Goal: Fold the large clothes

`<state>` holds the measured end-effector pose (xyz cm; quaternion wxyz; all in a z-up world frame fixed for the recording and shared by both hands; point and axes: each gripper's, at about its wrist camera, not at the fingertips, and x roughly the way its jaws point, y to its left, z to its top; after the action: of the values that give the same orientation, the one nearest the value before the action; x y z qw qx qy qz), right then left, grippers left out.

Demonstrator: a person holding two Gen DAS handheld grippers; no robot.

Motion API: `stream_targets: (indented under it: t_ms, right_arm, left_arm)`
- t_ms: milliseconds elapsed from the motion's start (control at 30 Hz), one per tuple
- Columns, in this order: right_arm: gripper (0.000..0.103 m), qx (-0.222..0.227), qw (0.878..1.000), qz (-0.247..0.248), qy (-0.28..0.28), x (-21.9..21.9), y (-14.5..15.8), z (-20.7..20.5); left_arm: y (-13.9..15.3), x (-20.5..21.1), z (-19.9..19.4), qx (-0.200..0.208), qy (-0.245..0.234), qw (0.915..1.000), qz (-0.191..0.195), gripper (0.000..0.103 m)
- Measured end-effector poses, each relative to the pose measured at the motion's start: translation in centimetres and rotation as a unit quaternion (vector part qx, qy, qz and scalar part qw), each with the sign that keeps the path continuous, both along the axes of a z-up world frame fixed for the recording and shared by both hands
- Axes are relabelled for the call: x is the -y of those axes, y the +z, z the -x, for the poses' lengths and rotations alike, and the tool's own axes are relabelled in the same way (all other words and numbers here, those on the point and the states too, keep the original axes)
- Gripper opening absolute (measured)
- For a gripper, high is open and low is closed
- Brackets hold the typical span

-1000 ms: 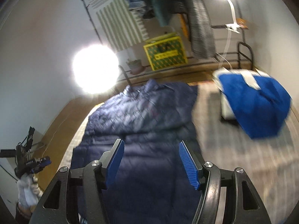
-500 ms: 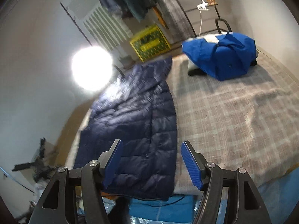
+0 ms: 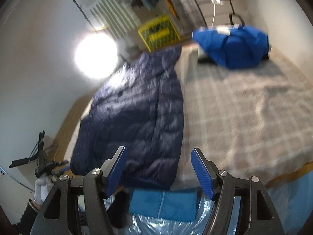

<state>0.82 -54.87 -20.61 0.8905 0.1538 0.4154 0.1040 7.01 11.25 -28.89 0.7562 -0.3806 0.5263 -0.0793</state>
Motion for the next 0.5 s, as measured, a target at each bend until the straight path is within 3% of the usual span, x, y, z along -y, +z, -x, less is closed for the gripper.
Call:
stream_targets:
  t_ms: [100, 333, 433, 500]
  right_arm:
    - [0.071, -0.036, 0.999, -0.007, 0.008, -0.9, -2.7, -1.2]
    - [0.069, -0.107, 0.993, -0.042, 0.000, -0.4, -7.3, -2.8]
    - [0.065, -0.126, 0.990, -0.061, 0.002, -0.2, -8.2, -3.2]
    - [0.065, -0.131, 0.989, -0.064, 0.003, -0.2, -8.5, -3.3]
  left_arm:
    - [-0.7, 0.3, -0.5, -0.008, 0.001, 0.9999, 0.011, 0.058]
    - [-1.6, 1.4, -0.6, -0.019, -0.025, 0.9995, -0.009, 0.058]
    - [-1.7, 0.5, -0.3, -0.016, -0.002, 0.9998, -0.011, 0.058]
    - [-1.9, -0.7, 0.0, -0.012, 0.027, 0.9995, 0.008, 0.059]
